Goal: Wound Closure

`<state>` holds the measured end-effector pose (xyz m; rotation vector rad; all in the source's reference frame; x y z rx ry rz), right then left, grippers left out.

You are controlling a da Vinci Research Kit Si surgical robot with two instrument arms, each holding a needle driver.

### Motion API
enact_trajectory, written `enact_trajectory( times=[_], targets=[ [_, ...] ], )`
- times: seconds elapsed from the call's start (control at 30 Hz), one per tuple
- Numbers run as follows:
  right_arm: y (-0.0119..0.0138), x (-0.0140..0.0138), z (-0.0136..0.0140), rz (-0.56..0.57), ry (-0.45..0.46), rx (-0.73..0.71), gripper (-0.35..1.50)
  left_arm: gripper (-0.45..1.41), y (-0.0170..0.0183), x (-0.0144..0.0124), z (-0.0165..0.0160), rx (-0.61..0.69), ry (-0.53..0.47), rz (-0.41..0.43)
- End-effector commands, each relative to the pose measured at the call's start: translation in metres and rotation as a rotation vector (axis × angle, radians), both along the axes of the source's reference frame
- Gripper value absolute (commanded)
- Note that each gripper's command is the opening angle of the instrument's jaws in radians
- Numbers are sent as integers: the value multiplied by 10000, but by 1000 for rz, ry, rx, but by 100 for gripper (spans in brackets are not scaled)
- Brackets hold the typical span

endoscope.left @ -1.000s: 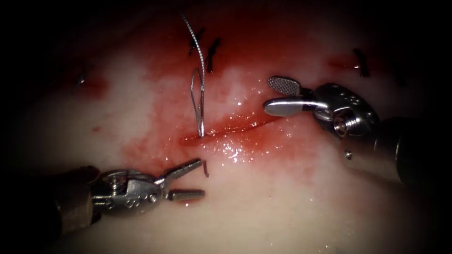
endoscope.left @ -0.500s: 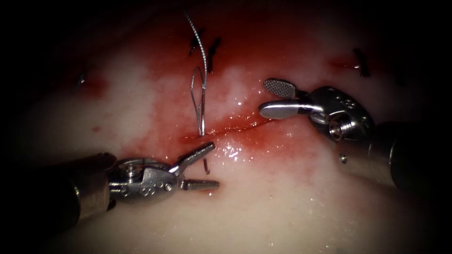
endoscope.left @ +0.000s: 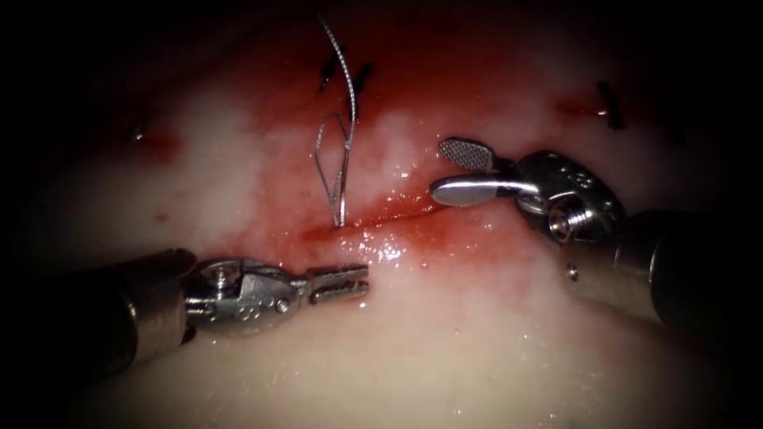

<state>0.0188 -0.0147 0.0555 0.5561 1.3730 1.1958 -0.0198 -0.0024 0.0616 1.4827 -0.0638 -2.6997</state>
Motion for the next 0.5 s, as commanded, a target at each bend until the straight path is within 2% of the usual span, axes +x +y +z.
enact_trajectory(
  times=[0.03,0.17,0.3,0.43,0.5],
  targets=[
    [-3,7,5,-16,-5,4,96,-45,-2,-5,6,42,-13,-9],
    [-6,9,2,-49,-37,-1,99,-45,-7,-3,1,196,-75,-45],
    [-6,11,0,-69,-51,-61,101,-45,-9,-2,-10,346,-190,-90],
    [-5,16,0,-87,-66,-134,99,-45,-8,2,-28,559,-347,-121],
    [-4,20,1,-99,-78,-191,106,-45,-7,3,-34,621,-385,-113]
  ],
)
